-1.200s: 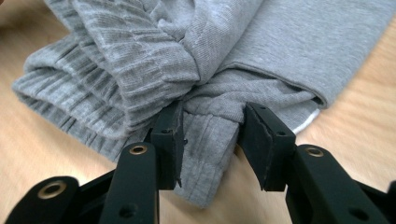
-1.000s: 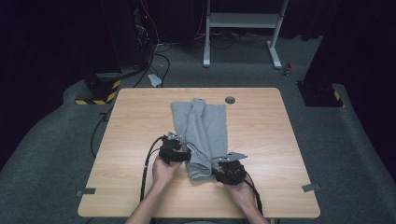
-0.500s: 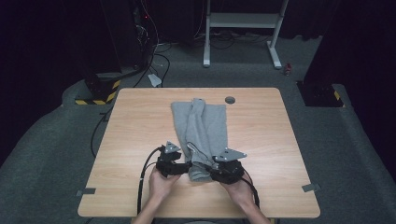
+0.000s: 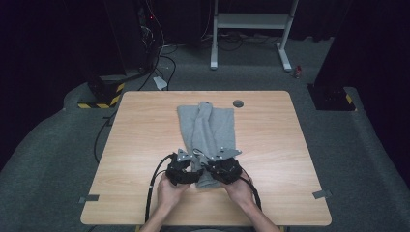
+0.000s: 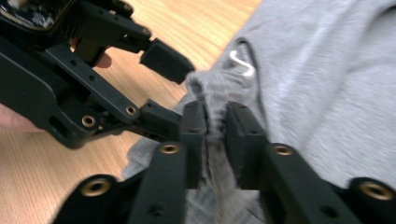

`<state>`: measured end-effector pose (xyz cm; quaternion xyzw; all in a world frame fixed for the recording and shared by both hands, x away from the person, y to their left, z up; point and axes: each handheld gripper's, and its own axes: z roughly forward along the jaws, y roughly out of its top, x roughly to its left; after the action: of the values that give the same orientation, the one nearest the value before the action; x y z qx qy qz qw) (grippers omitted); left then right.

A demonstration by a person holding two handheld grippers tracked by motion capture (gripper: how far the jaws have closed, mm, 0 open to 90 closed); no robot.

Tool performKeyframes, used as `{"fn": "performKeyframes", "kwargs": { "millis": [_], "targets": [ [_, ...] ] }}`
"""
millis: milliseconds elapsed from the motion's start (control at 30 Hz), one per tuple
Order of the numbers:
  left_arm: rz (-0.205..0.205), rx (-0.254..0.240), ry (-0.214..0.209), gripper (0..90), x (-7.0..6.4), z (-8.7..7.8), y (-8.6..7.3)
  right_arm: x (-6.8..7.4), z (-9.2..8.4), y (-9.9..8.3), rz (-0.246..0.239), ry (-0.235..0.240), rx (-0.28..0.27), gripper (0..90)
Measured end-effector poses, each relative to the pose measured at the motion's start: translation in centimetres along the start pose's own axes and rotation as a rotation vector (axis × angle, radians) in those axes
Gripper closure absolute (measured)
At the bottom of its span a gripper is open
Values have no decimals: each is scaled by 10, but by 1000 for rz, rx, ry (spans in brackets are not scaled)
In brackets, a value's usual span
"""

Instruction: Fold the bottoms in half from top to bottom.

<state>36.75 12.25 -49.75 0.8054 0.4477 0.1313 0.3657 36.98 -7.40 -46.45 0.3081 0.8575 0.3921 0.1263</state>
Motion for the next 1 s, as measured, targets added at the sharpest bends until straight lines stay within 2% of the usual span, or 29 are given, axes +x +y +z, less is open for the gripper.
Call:
{"fn": "performKeyframes", "kwargs": {
  "millis": [167,233,333,500,667,733,800,867,900,1000],
  "targets": [
    [-13,-2,-9,365,1,3,-4,-10,-19,-13,39,-37,-46,857],
    [-9,-6,-5,365,2,3,-6,-14,-26,-25,55,-62,-54,861],
    [-18,-7,-9,365,2,3,-6,-16,-28,-32,66,-74,-50,863],
    [-8,-5,-3,366,2,3,-7,-23,-31,-48,95,-99,-40,867],
    [-18,-7,-10,367,3,2,-8,-31,-34,-65,133,-114,7,864],
    [-16,-11,-7,376,2,1,-7,-35,-34,-72,155,-106,31,823],
    [-7,-22,-4,385,-1,-1,-7,-36,-38,-76,159,-104,21,755],
    [1,-33,-13,390,-2,-3,-5,-36,-44,-75,155,-119,-17,680],
    [-4,-41,-25,391,-3,-4,-5,-36,-50,-71,156,-131,-55,620],
    [2,-44,-35,390,-4,-3,-3,-37,-53,-63,152,-142,-85,579]
  ]
}}
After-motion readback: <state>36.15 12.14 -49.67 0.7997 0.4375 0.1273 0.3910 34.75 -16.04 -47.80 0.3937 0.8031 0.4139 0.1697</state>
